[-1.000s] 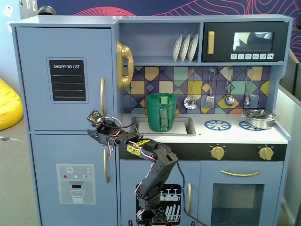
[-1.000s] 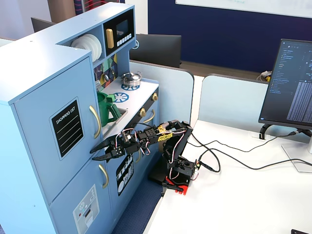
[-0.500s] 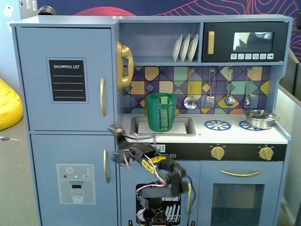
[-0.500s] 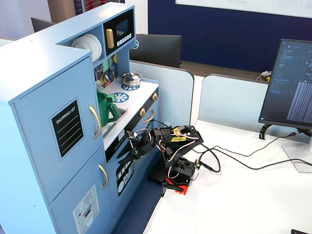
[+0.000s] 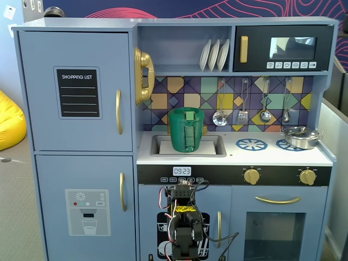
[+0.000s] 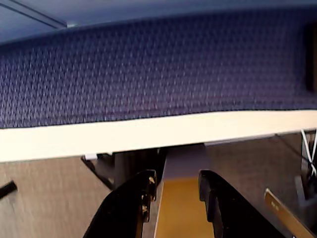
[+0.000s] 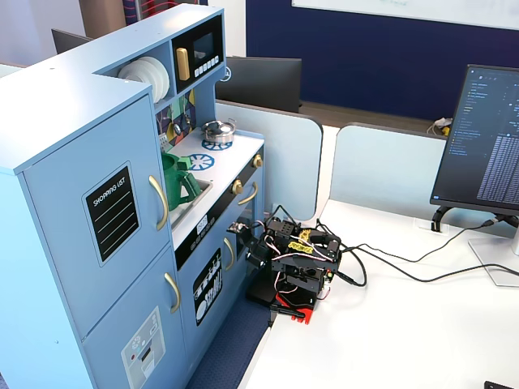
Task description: Close the left cabinet door
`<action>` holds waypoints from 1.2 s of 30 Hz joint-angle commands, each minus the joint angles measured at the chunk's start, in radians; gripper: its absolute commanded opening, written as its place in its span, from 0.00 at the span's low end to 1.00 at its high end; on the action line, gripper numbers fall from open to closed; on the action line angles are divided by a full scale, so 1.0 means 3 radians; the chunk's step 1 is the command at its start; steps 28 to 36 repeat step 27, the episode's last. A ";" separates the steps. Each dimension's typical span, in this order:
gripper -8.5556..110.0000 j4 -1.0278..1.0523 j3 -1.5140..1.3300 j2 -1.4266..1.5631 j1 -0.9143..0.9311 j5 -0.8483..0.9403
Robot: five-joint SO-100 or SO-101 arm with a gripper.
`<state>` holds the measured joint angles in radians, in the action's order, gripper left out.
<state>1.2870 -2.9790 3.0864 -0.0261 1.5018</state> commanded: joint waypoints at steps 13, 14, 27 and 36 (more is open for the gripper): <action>0.09 0.0813 -0.0061 0.0307 0.0189 0.0031; 0.09 0.0813 -0.0061 0.0307 0.0205 0.0031; 0.09 0.0818 -0.0061 0.0307 0.0230 0.0031; 0.09 0.0818 -0.0061 0.0307 0.0230 0.0031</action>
